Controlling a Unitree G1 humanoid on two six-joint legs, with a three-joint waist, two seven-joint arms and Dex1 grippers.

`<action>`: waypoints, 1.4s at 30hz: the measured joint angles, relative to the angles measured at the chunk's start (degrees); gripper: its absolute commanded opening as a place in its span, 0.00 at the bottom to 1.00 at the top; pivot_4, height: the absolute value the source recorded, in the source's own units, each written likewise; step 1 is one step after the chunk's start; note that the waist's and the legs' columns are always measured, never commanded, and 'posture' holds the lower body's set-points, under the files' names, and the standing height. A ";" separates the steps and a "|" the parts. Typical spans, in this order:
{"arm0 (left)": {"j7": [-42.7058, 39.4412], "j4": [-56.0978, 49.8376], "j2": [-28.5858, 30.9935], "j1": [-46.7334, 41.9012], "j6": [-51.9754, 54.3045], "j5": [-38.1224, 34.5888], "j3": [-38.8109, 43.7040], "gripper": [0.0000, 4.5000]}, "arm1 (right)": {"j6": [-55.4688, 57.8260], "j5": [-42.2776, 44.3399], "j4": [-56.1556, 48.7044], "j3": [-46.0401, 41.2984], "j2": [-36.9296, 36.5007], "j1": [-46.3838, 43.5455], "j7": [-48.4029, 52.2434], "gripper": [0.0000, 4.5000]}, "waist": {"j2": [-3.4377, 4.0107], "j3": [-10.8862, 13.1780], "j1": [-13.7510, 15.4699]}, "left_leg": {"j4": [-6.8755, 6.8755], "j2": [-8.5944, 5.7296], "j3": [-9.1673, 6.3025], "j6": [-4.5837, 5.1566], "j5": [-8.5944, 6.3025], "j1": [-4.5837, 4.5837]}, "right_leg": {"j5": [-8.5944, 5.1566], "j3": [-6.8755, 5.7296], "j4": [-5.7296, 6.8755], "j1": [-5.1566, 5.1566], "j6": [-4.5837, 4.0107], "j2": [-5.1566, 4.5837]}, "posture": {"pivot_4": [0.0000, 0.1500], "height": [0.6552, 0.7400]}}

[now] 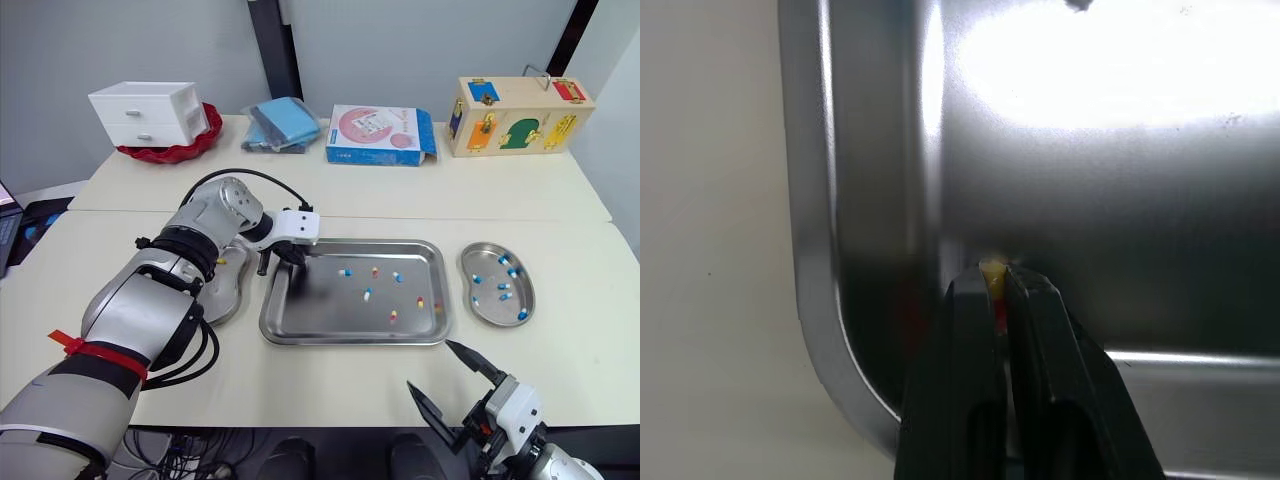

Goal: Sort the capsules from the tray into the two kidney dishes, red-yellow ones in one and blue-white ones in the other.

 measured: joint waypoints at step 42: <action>29.63 -95.94 6.83 53.22 71.53 -23.18 47.06 0.01 | 5.87 8.17 6.96 -0.75 -9.60 -15.39 12.73 1.00 | -0.07 0.02 1.36 | 0.21 0.03 -0.10 -0.01 0.00 -0.09 | 0.04 -0.09 -0.02 0.04 0.05 -0.08 | 1.00 1.00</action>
